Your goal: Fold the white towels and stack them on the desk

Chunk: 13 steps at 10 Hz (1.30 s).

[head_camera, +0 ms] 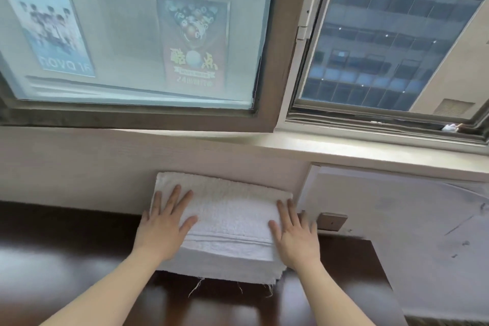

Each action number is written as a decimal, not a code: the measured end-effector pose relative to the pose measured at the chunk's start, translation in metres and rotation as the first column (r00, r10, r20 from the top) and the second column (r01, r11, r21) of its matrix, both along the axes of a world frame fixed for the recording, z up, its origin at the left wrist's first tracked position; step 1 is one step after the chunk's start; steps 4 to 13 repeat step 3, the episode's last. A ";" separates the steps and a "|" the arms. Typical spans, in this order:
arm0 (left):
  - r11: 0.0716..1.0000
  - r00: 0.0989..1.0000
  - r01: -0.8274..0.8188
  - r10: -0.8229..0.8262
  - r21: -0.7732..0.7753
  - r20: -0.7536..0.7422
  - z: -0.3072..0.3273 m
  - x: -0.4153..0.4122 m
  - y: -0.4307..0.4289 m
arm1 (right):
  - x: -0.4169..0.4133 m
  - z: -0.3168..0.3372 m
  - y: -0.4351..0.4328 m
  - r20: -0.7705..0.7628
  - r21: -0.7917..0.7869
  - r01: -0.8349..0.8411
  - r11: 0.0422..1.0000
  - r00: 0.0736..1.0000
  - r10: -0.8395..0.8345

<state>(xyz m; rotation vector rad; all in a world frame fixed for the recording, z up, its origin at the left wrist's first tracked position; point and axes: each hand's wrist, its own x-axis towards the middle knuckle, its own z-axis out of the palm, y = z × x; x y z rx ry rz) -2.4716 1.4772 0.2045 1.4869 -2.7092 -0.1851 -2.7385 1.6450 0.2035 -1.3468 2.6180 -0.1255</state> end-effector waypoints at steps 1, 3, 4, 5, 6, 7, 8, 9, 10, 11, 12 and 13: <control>0.994 0.993 -0.111 0.110 0.025 0.032 0.018 0.006 0.022 | -0.014 0.014 0.023 0.112 0.020 0.011 1.000 0.994 -0.013; 0.996 0.995 -0.092 0.093 0.008 -0.030 0.055 0.011 0.078 | -0.023 0.064 0.053 0.112 -0.234 -0.052 0.971 0.991 0.080; 0.996 0.995 -0.092 0.093 0.008 -0.030 0.055 0.011 0.078 | -0.023 0.064 0.053 0.112 -0.234 -0.052 0.971 0.991 0.080; 0.996 0.995 -0.092 0.093 0.008 -0.030 0.055 0.011 0.078 | -0.023 0.064 0.053 0.112 -0.234 -0.052 0.971 0.991 0.080; 0.996 0.995 -0.092 0.093 0.008 -0.030 0.055 0.011 0.078 | -0.023 0.064 0.053 0.112 -0.234 -0.052 0.971 0.991 0.080; 0.996 0.995 -0.092 0.093 0.008 -0.030 0.055 0.011 0.078 | -0.023 0.064 0.053 0.112 -0.234 -0.052 0.971 0.991 0.080; 0.996 0.995 -0.092 0.093 0.008 -0.030 0.055 0.011 0.078 | -0.023 0.064 0.053 0.112 -0.234 -0.052 0.971 0.991 0.080; 0.996 0.995 -0.092 0.093 0.008 -0.030 0.055 0.011 0.078 | -0.023 0.064 0.053 0.112 -0.234 -0.052 0.971 0.991 0.080; 0.996 0.995 -0.092 0.093 0.008 -0.030 0.055 0.011 0.078 | -0.023 0.064 0.053 0.112 -0.234 -0.052 0.971 0.991 0.080; 0.996 0.995 -0.092 0.093 0.008 -0.030 0.055 0.011 0.078 | -0.023 0.064 0.053 0.112 -0.234 -0.052 0.971 0.991 0.080; 0.996 0.995 -0.092 0.093 0.008 -0.030 0.055 0.011 0.078 | -0.023 0.064 0.053 0.112 -0.234 -0.052 0.971 0.991 0.080; 0.996 0.995 -0.092 0.093 0.008 -0.030 0.055 0.011 0.078 | -0.023 0.064 0.053 0.112 -0.234 -0.052 0.971 0.991 0.080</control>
